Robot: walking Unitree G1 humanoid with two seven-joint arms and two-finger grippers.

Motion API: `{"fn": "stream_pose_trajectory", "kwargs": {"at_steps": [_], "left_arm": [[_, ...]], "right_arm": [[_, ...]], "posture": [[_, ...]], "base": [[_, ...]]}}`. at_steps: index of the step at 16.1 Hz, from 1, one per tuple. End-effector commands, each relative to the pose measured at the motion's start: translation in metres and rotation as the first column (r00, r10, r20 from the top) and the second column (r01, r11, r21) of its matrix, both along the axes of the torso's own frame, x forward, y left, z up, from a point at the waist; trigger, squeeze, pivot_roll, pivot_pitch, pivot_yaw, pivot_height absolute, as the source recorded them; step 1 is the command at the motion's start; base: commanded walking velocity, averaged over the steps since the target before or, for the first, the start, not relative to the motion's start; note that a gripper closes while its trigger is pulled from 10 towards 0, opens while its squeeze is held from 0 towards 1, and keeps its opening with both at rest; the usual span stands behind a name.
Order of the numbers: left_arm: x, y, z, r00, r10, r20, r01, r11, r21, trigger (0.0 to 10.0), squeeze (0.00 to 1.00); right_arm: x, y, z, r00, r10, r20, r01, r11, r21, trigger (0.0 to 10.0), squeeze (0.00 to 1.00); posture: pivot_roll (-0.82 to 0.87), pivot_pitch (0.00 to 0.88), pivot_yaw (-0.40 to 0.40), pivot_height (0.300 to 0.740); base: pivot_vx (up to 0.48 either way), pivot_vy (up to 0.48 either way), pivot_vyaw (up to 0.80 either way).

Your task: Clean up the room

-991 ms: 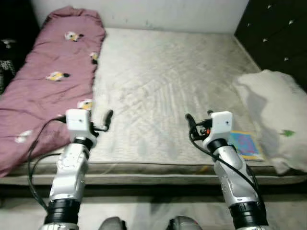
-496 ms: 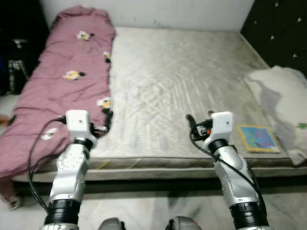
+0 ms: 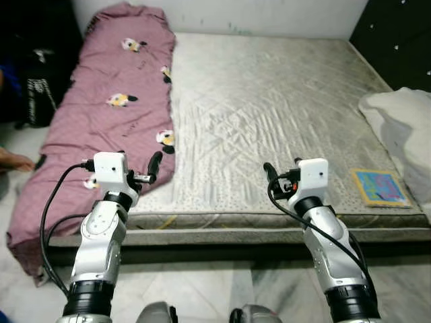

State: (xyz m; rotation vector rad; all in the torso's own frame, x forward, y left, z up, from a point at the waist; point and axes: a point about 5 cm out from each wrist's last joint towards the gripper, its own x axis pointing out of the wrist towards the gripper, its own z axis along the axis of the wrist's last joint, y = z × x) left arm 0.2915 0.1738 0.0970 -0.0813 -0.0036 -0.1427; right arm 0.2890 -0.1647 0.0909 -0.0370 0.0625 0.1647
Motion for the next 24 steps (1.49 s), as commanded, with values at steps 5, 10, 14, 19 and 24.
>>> {"fn": "stream_pose_trajectory", "kwargs": {"at_steps": [5,10,14,19,24], "left_arm": [[-0.0004,-0.0052,0.002,1.0,-0.026,0.012,0.026,1.0,0.001,10.0,0.0],[-0.0004,-0.0052,0.002,1.0,-0.026,0.012,0.026,1.0,0.001,10.0,0.0],[-0.0004,-0.0052,0.002,1.0,-0.026,0.012,0.026,1.0,0.001,10.0,0.0],[0.0005,-0.0058,-0.0004,1.0,-0.015,-0.006,0.015,1.0,0.009,10.0,0.0],[-0.0013,-0.0078,0.0014,0.999,-0.043,0.011,0.044,0.999,-0.003,10.0,0.0]], "right_arm": [[0.0009,-0.0053,0.002,1.0,-0.023,0.004,0.023,1.0,-0.003,10.0,0.0],[0.0009,-0.0053,0.002,1.0,-0.023,0.004,0.023,1.0,-0.003,10.0,0.0],[0.0009,-0.0053,0.002,1.0,-0.023,0.004,0.023,1.0,-0.003,10.0,0.0],[0.0008,-0.0051,-0.0001,1.0,-0.02,-0.003,0.02,1.0,-0.01,10.0,0.0],[0.0014,-0.0054,-0.0004,1.0,-0.022,-0.009,0.022,1.0,-0.012,10.0,0.0]], "posture": [[-0.05,0.047,-0.028,0.74],[-0.05,0.047,-0.028,0.74],[-0.05,0.047,-0.028,0.74],[-0.05,0.042,-0.026,0.74],[-0.04,0.043,-0.027,0.74]], "base": [[0.266,0.0,0.0],[0.266,0.0,0.0],[0.266,0.0,0.0],[0.053,0.0,0.0],[0.124,0.0,-0.09]]}}
